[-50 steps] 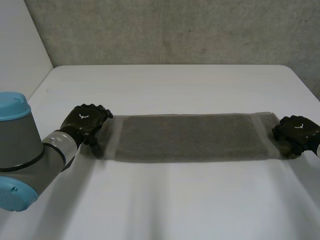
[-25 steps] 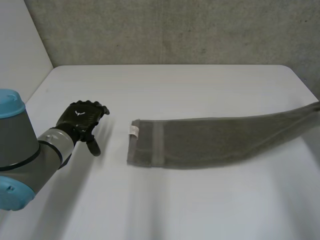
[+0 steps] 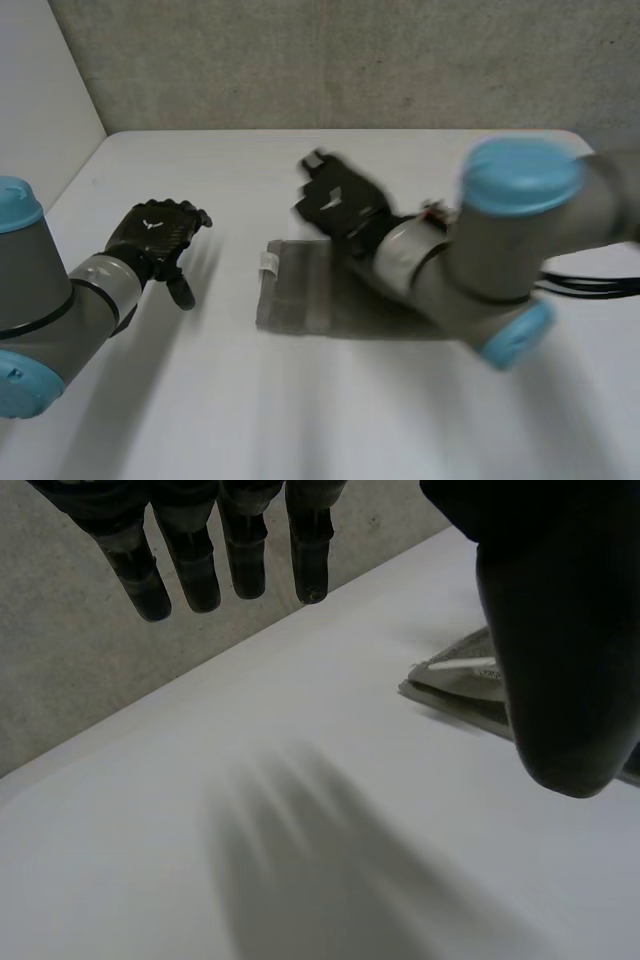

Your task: Fold the towel.

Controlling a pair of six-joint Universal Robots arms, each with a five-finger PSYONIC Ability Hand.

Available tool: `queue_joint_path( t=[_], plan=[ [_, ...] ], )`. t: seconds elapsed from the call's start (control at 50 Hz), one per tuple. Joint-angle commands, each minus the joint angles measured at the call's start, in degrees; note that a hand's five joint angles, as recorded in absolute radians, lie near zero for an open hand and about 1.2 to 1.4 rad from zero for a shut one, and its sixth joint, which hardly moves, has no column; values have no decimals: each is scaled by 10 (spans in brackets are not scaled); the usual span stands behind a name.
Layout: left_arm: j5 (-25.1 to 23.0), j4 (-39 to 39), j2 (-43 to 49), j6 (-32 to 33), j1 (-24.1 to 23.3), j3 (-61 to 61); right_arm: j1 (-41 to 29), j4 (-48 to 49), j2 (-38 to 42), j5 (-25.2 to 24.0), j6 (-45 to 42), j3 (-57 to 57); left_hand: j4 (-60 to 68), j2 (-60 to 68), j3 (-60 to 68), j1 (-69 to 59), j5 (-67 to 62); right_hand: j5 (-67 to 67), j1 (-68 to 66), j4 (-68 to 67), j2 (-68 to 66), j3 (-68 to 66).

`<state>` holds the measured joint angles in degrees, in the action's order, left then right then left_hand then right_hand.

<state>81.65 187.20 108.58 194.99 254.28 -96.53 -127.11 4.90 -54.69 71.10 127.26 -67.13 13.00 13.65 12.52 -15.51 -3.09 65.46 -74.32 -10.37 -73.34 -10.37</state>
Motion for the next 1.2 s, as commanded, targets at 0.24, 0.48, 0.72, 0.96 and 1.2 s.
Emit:
queue_joint_path(
  t=[0.24,0.48,0.72,0.96,1.2],
  plan=[
    [0,1,3,0,-2,-5,-81,1,96,90,22,57,-30,-23,-25,41,17,-655,643,4,633,4],
    [0,7,10,-39,-71,36,78,-4,-117,89,204,-151,-30,-18,-25,36,12,-655,643,4,633,4],
    [1,7,79,-189,-158,149,182,4,-155,59,211,-315,-30,4,-25,14,-10,-655,643,4,633,4],
    [5,9,210,-212,-198,236,226,65,-140,25,212,-376,-30,21,-25,-3,-27,-494,483,4,473,4],
    [112,18,262,-206,-200,260,230,78,-130,28,212,-382,-30,30,-25,-11,-35,-391,380,4,370,4]
  ],
)
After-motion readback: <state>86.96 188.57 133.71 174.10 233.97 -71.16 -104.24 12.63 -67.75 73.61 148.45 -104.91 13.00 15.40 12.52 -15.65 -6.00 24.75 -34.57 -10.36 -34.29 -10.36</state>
